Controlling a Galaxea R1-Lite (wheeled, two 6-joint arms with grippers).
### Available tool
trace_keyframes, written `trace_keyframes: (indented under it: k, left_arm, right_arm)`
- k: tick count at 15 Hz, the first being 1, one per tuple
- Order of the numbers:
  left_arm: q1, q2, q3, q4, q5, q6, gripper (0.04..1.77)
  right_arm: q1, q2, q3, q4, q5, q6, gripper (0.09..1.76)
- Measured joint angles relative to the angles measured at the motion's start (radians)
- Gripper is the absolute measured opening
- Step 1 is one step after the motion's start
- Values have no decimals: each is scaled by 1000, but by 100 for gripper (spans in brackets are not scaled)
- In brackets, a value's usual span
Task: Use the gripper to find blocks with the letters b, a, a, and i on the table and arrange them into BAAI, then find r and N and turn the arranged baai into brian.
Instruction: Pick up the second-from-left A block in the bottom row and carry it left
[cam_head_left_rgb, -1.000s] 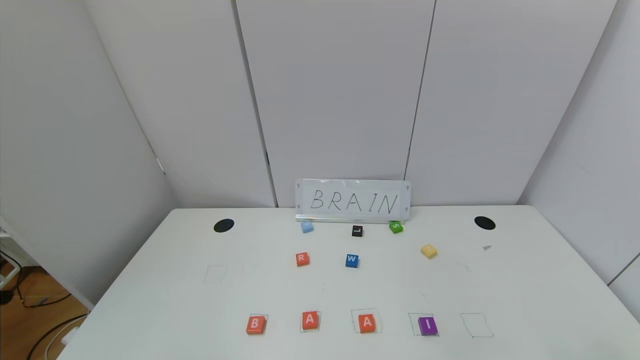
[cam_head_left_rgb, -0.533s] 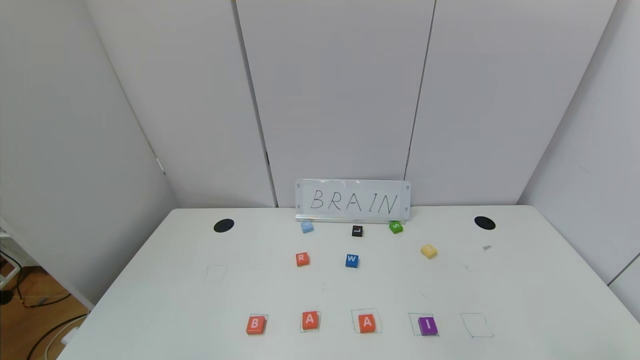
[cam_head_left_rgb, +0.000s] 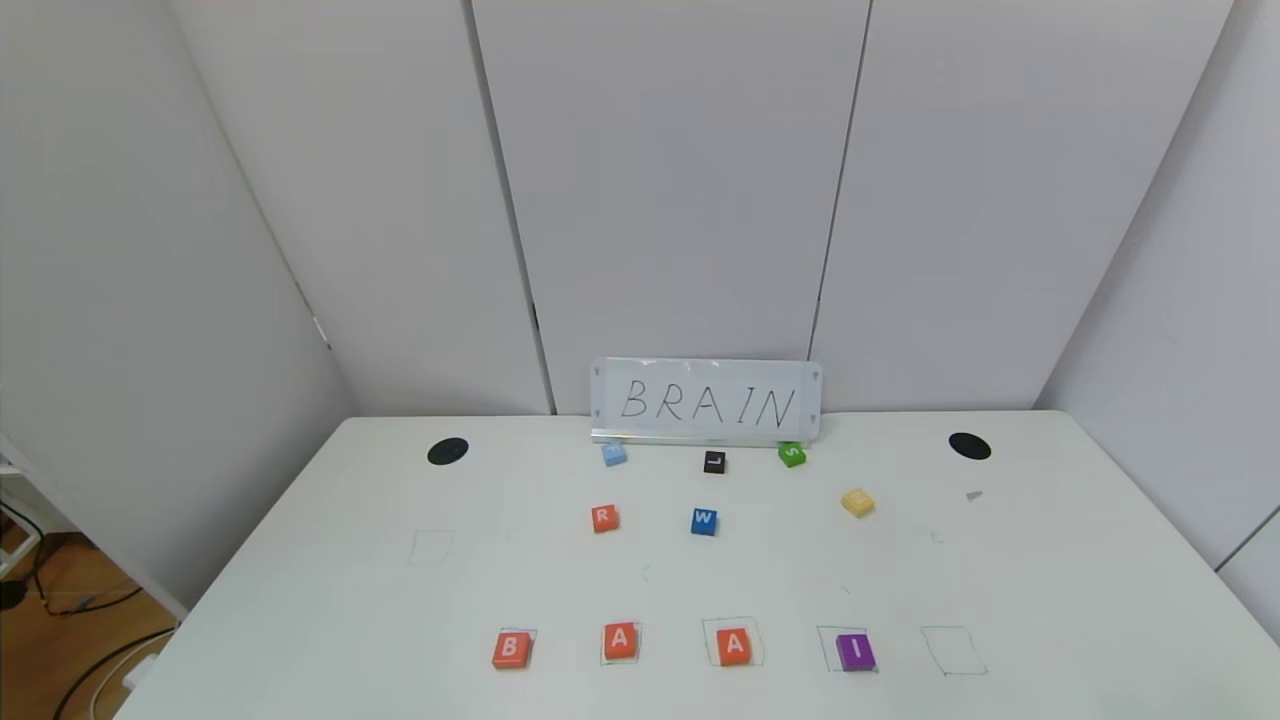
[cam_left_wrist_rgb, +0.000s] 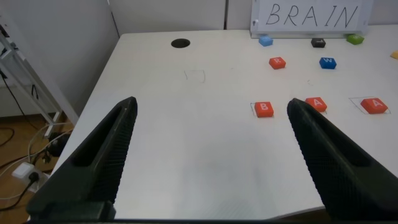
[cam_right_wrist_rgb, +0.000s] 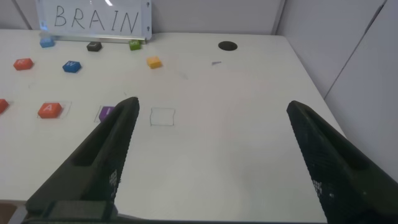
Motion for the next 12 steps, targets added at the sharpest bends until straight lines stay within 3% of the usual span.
trace_keyframes:
  k: [12]
  left_arm:
    - [-1,0,-3,8,1,15,172]
  right_arm:
    - [-1,0,-12,48,0,-2,171]
